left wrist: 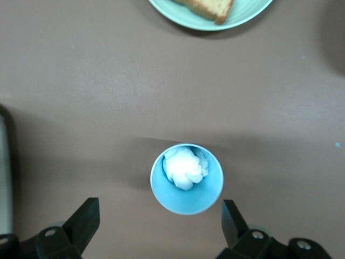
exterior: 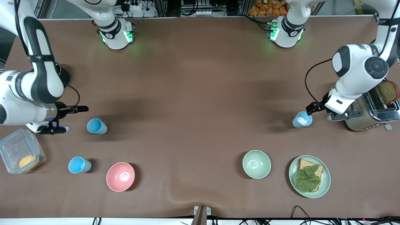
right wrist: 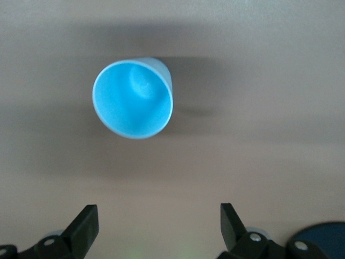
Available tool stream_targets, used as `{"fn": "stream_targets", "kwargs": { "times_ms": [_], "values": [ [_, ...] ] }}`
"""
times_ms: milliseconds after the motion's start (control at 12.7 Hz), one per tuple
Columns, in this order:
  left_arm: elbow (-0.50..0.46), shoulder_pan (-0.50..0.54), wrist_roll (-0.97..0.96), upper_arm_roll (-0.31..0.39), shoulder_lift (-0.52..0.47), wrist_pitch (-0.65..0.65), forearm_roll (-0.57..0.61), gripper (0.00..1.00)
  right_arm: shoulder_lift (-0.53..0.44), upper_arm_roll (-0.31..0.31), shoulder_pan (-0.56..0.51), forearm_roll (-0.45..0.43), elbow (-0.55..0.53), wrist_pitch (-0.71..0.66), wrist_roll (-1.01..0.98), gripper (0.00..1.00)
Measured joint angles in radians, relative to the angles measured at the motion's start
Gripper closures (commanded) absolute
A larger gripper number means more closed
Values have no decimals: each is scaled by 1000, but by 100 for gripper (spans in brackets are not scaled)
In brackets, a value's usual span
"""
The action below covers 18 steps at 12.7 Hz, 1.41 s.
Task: Stack blue cups with both arms
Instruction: 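Reach and grasp the blue cups with the right and left grippers, then lift the cup with the left gripper while the right gripper lifts its cup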
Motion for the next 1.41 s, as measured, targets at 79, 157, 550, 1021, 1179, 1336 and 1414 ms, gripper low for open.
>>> {"fn": "stream_targets", "kwargs": {
  "times_ms": [79,157,550,1021,1179,1336,1414],
  "values": [
    [-5,10,18,0,30,38,0,0,14,-1,-2,0,-1,27,0,0],
    [-7,23,44,0,61,74,0,0,33,-1,-9,0,-1,46,0,0],
    [-9,49,80,-2,135,119,0,49,89,-2,-52,1,1,153,-4,0],
    [-7,45,76,-33,164,126,0,100,153,-1,-54,41,1,223,76,0],
    [1,45,25,-92,149,118,0,100,158,4,-53,42,1,223,110,0],
    [9,45,-80,-175,114,76,-1,100,158,6,-52,43,3,224,129,0],
    [19,44,-158,-228,93,42,-1,100,159,6,-52,43,3,224,132,0]
  ]
}}
